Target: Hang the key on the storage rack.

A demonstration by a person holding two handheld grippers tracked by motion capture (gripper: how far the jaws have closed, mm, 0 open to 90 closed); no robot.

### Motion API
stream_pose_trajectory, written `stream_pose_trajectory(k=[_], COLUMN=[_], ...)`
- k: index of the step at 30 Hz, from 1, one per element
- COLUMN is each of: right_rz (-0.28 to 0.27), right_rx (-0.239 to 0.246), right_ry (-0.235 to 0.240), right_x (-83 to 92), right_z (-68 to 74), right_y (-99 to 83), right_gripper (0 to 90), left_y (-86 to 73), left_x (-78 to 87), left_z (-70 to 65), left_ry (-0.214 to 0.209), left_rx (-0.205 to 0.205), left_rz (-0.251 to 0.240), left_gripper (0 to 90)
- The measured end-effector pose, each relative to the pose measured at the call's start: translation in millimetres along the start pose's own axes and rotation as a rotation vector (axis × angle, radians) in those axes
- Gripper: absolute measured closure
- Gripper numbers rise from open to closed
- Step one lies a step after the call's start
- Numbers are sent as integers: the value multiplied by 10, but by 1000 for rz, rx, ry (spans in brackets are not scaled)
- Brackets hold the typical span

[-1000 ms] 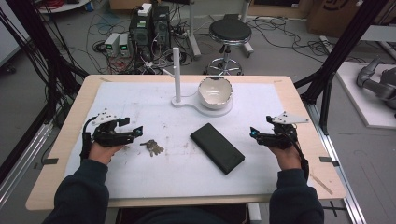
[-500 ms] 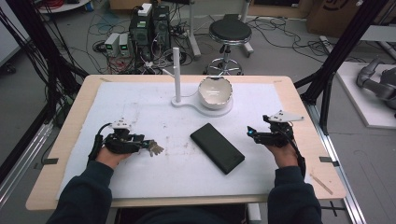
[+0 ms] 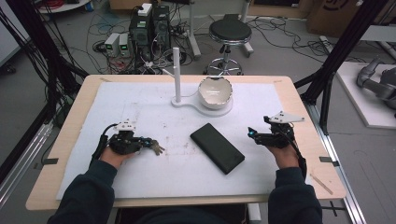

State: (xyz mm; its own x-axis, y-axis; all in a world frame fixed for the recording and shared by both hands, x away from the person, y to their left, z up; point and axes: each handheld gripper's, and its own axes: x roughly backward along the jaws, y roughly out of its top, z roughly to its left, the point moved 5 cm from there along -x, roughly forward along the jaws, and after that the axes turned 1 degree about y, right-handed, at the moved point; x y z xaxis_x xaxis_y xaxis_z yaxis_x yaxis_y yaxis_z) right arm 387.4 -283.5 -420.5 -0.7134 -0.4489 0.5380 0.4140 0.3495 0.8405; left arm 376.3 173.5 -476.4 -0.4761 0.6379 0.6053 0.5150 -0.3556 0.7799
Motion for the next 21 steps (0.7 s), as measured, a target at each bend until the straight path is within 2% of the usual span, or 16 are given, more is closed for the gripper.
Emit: stream_pose_trajectory(k=[1, 2, 3, 4, 6, 8, 9, 11, 12, 14, 15, 17, 18, 19, 21], right_rz=[2, 2, 3, 3, 7, 10, 12, 12, 17, 17, 19, 19, 17, 16, 14], right_rx=[-1, -1, 0, 0, 3, 2, 5, 5, 5, 6, 3, 2, 3, 2, 1], right_ry=[-1, -1, -2, -2, 1, 2, 3, 2, 2, 1, 2, 3, 3, 3, 6], right_x=[-2, -2, -9, -9, -21, -24, -27, -28, -27, -28, -27, -27, -28, -28, -32], right_z=[-7, -7, -12, -12, -6, -2, 2, 2, 5, 4, 7, 11, 11, 11, 10], right_y=[-2, -2, -4, -4, -7, -9, -11, -13, -17, -18, -20, -21, -21, -23, -30], right_gripper=[203, 203, 203, 203, 203, 203, 203, 203, 203, 203, 203, 203, 203, 203, 203], left_y=[24, 24, 55, 55, 91, 97, 98, 84, 71, 72, 87, 107, 107, 126, 131], left_x=[10, 10, 37, 37, 101, 119, 128, 113, 69, 46, 18, 2, 2, -6, -7], left_z=[-3, -3, 4, 4, 53, 70, 85, 101, 93, 77, 56, 31, 31, -9, -26], left_ry=[4, 4, 5, 5, 22, 29, 38, 31, 23, 20, 19, 26, 26, 6, 4], left_rx=[-2, -2, 12, 12, 39, 44, 55, 88, 115, 113, 114, 107, 107, 100, 95], left_rz=[-21, -21, -59, -59, -110, -121, -127, -115, -99, -96, -99, -103, -103, -115, -114], left_gripper=[871, 872, 872, 873, 896, 896, 894, 871, 724, 709, 639, 562, 541, 534, 508])
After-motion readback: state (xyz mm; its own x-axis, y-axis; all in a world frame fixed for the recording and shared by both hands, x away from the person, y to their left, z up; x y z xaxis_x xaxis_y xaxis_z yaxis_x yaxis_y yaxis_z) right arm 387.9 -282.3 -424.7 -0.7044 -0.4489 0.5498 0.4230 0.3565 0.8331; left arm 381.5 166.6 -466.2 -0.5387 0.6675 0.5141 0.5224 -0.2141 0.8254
